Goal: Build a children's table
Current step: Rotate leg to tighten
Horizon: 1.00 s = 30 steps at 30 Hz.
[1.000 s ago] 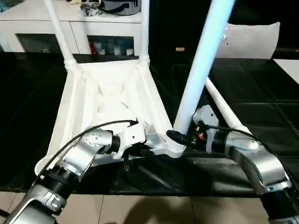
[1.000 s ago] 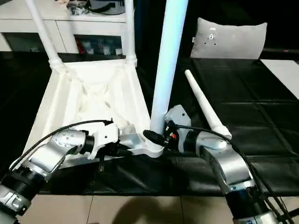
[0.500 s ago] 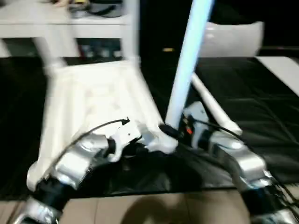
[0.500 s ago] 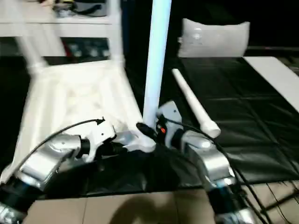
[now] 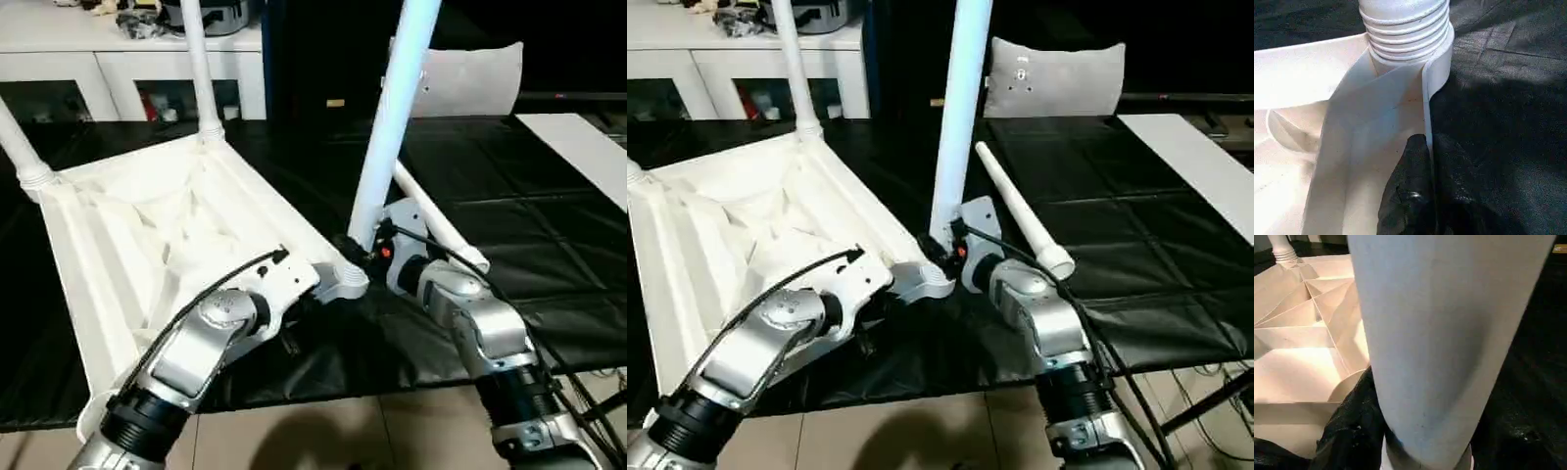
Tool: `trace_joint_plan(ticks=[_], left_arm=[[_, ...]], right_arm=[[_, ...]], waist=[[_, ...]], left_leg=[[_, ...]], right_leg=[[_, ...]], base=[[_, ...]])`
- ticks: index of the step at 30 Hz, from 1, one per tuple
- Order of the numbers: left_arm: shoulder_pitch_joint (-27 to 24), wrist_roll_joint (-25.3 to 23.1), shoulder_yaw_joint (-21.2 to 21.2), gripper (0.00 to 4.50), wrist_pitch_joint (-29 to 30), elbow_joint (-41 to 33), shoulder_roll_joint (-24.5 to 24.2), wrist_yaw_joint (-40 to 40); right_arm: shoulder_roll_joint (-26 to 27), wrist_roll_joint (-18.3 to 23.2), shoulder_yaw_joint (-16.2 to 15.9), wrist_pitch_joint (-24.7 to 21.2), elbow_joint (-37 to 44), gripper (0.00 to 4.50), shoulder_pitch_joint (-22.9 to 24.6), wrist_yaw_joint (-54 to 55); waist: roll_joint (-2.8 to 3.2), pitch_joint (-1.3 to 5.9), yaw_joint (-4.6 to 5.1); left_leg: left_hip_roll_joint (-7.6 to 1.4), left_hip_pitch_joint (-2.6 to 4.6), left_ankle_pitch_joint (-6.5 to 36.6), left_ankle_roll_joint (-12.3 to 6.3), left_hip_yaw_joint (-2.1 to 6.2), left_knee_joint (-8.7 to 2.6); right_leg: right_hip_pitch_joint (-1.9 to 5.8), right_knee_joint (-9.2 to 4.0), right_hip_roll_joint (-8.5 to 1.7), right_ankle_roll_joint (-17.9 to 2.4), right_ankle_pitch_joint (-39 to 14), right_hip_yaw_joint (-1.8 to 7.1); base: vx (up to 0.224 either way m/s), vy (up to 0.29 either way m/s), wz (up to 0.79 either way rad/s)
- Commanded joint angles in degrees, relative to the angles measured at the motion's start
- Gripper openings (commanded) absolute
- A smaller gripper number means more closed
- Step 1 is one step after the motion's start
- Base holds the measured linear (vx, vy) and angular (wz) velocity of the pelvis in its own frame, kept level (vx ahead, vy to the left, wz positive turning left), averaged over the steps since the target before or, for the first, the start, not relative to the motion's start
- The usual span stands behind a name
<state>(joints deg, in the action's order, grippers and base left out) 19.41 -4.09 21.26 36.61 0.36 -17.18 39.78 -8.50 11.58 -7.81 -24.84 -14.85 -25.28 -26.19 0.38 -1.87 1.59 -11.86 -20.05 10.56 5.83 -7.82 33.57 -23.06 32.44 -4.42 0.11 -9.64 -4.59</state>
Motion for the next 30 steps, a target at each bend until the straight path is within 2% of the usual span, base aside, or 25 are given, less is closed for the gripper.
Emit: trace_joint_plan(ticks=[1,2,3,4,5,6,7,9,10,11,12,13,14,17,19,20,21,22,23,25,26,27,30], left_arm=[[1.83,1.19,0.81,0.0,-1.14,-3.99,0.17,1.1],[1.89,0.96,0.36,0.0,-1.48,-3.7,0.36,1.33],[1.92,0.92,0.25,0.0,-1.58,-3.6,0.41,1.38],[2.01,0.89,-0.04,0.0,-1.97,-3.28,0.53,1.43],[2.08,0.88,-0.23,0.0,-2.24,-3.07,0.61,1.44],[2.28,1.16,-0.51,0.0,-2.92,-2.59,0.65,1.73],[2.41,1.34,-0.68,0.0,-3.27,-2.28,0.65,1.92],[2.72,1.78,-0.96,0.0,-4.32,-1.48,0.49,2.44],[2.97,2.09,-1.11,0.0,-5.2,-0.77,0.26,2.89],[3.16,2.29,-1.14,0.0,-5.94,-0.28,0.05,3.29],[3.51,2.74,-1.04,0.0,-6.94,0.51,-0.43,3.81],[3.87,2.98,-1.05,0.0,-7.85,1.42,-0.81,4.57],[3.87,2.98,-1.05,0.0,-7.85,1.42,-0.81,4.57],[4.47,3.04,-1.24,0.0,-8.95,2.78,-1.2,5.51],[5.02,3.44,-1.55,0.0,-9.79,3.98,-1.3,6.41],[5.26,3.62,-1.63,0.0,-10.46,4.65,-1.39,6.95],[5.56,4.04,-1.65,0.0,-11.78,5.69,-1.53,7.83],[5.59,4.08,-1.65,0.0,-11.94,5.81,-1.55,7.93],[5.66,4.42,-1.71,0.0,-12.68,6.27,-1.48,8.37],[5.98,5.18,-1.54,0.0,-16.1,8.57,-1.47,10.06],[5.98,5.18,-1.54,0.0,-16.1,8.57,-1.47,10.06],[6.33,5.67,-1.3,0.0,-18.1,9.94,-1.62,12.02],[6.67,6.09,-1.01,0.0,-19.66,10.72,-1.92,13.72]], right_arm=[[0.21,-1.06,-0.42,-2.35,-7.02,2.23,1.55,1.35],[0.4,-0.91,0.03,-1.84,-7.93,2.23,1.02,1.32],[0.42,-0.91,0.1,-1.66,-8.15,2.23,0.91,1.3],[0.45,-0.91,0.24,-1.32,-8.53,2.23,0.7,1.26],[0.46,-0.92,0.3,-1.11,-8.74,2.47,0.59,1.24],[0.21,-1.0,0.22,-0.53,-8.65,2.65,0.67,0.86],[0.01,-0.93,0.24,-0.21,-8.42,2.65,0.84,0.5],[-0.56,-0.85,0.24,1.0,-7.6,2.8,1.44,-0.76],[-1.09,-0.56,0.37,1.76,-6.59,2.96,2.14,-1.98],[-1.45,-0.27,0.46,2.03,-5.91,3.07,2.61,-2.87],[-2.14,-0.03,0.47,3.24,-5.22,3.07,3.33,-4.56],[-3.13,-0.11,0.32,5.17,-4.65,3.2,4.17,-6.34],[-3.13,-0.11,0.32,5.17,-4.65,3.32,4.17,-6.34],[-4.84,-0.09,0.36,7.13,-3.25,3.56,5.6,-8.34],[-6.45,0.09,0.85,9.47,-1.76,3.7,6.83,-9.99],[-7.34,-0.24,1.07,10.93,-1.22,3.7,7.29,-10.39],[-8.52,-0.16,1.44,12.21,-0.49,3.9,7.87,-11.76],[-8.65,-0.15,1.48,12.33,-0.42,3.9,7.92,-11.92],[-9.01,0.32,1.77,13.1,-0.25,4.07,8.1,-13.05],[-10.99,0.66,2.62,16.36,0.58,4.24,8.85,-16.16],[-10.99,0.66,2.62,16.36,0.58,4.34,8.85,-16.16],[-13.56,1.12,2.58,17.19,1.9,4.44,9.41,-19.84],[-15.33,1.62,2.3,18.02,2.69,4.44,9.73,-22.5]], waist=[[0.91,1.5,0.04],[1.49,1.43,0.19],[1.49,1.43,0.19],[1.37,1.37,0.35],[1.38,1.34,0.29],[1.43,1.38,0.29],[1.46,1.47,0.22],[1.52,1.49,-0.17],[1.47,1.61,-0.71],[1.31,1.71,-0.91],[1.45,1.87,-1.22],[1.64,2.02,-1.58],[1.53,2.13,-2.07],[1.31,2.35,-2.64],[1.47,2.61,-3.25],[1.34,2.81,-3.8],[1.23,2.91,-3.97],[1.22,2.96,-4.09],[1.04,3.13,-4.08],[1.0,3.45,-4.39],[0.94,3.34,-4.55],[0.88,3.2,-4.76],[0.89,2.98,-5.24]], left_leg=[[0.24,0.22,33.3,-0.17,0.58,-4.82],[0.01,0.09,34.2,-0.22,0.92,-5.14],[0.01,0.09,34.2,-0.22,0.92,-5.14],[-0.01,-0.09,34.81,-0.21,1.16,-5.24],[0.01,0.22,35.22,-0.25,1.19,-5.19],[0.05,0.21,34.5,-0.42,1.17,-5.18],[0.03,0.12,33.8,-0.54,1.15,-5.22],[0.06,0.19,32.38,-0.93,0.85,-5.12],[-0.05,0.69,31.39,-1.02,0.45,-4.97],[-0.02,0.1,28.99,-1.35,0.26,-5.19],[-0.23,-0.17,26.87,-1.56,0.12,-5.35],[-0.35,-0.21,25.16,-1.79,-0.17,-5.27],[-0.56,-0.23,23.32,-1.9,-0.43,-5.24],[-0.63,-0.46,20.49,-2.32,-0.87,-5.23],[-0.63,-0.53,17.67,-2.47,-1.16,-4.95],[-0.56,-0.56,15.17,-2.68,-1.37,-4.66],[-0.43,-0.73,12.97,-3.14,-1.49,-4.41],[-0.4,-0.8,12.22,-3.43,-1.54,-4.31],[-0.32,-1.17,10.26,-3.98,-1.53,-4.18],[-0.21,-1.38,6.45,-5.16,-1.64,-3.67],[-0.11,-1.42,6.05,-5.65,-1.71,-3.59],[-0.1,-1.39,6.45,-6.11,-1.81,-3.54],[-0.25,-1.25,8.48,-6.1,-1.83,-3.7]], right_leg=[[1.13,-6.66,-2.57,-1.5,-38.39,0.07],[1.69,-6.72,-2.72,-1.87,-36.81,-0.5],[1.69,-6.72,-2.72,-1.87,-36.81,-0.5],[2.0,-6.81,-2.8,-1.89,-36.28,-0.92],[1.88,-6.99,-2.85,-1.95,-36.15,-1.06],[2.06,-6.97,-2.97,-2.33,-35.45,-1.07],[2.2,-6.88,-3.02,-2.63,-34.82,-0.97],[2.0,-6.97,-3.07,-3.66,-33.35,-0.73],[1.5,-6.85,-3.07,-4.76,-31.5,-0.35],[2.13,-6.22,-2.95,-5.65,-28.98,-0.13],[2.36,-5.77,-3.14,-6.64,-26.69,0.16],[2.39,-5.53,-3.2,-7.43,-24.66,0.37],[2.42,-5.21,-3.17,-8.41,-22.16,0.6],[2.67,-4.61,-3.0,-9.11,-20.26,0.76],[2.74,-4.25,-3.12,-9.73,-17.74,1.13],[2.8,-3.91,-3.01,-10.28,-14.88,1.28],[2.91,-3.4,-2.96,-11.25,-11.87,1.44],[2.99,-3.23,-2.94,-11.6,-11.03,1.45],[3.43,-2.82,-3.0,-12.13,-9.47,1.41],[3.52,-2.45,-3.05,-12.69,-6.57,1.44],[3.41,-2.51,-2.88,-12.69,-6.24,1.45],[3.3,-2.44,-2.87,-12.97,-6.78,1.5],[3.31,-2.83,-2.96,-11.82,-11.64,1.44]], base=[[0.0,0.0,0.0],[0.0,0.0,0.0],[0.0,0.0,0.0],[0.0,0.0,0.0],[0.0,0.0,0.0],[0.0,0.0,0.0],[0.0,0.0,0.0],[0.0,0.0,0.0],[0.0,0.0,0.0],[0.0,0.0,0.0],[0.0,0.0,0.0],[0.0,0.0,0.0],[0.0,0.0,0.0],[0.0,0.0,0.0],[0.028,-0.008,0.02],[0.055,-0.023,0.04],[0.055,-0.023,0.04],[0.0,0.0,0.0],[0.0,0.0,0.0],[0.0,0.0,0.0],[0.0,0.0,0.0],[0.0,0.0,0.0],[0.0,0.0,0.0]])
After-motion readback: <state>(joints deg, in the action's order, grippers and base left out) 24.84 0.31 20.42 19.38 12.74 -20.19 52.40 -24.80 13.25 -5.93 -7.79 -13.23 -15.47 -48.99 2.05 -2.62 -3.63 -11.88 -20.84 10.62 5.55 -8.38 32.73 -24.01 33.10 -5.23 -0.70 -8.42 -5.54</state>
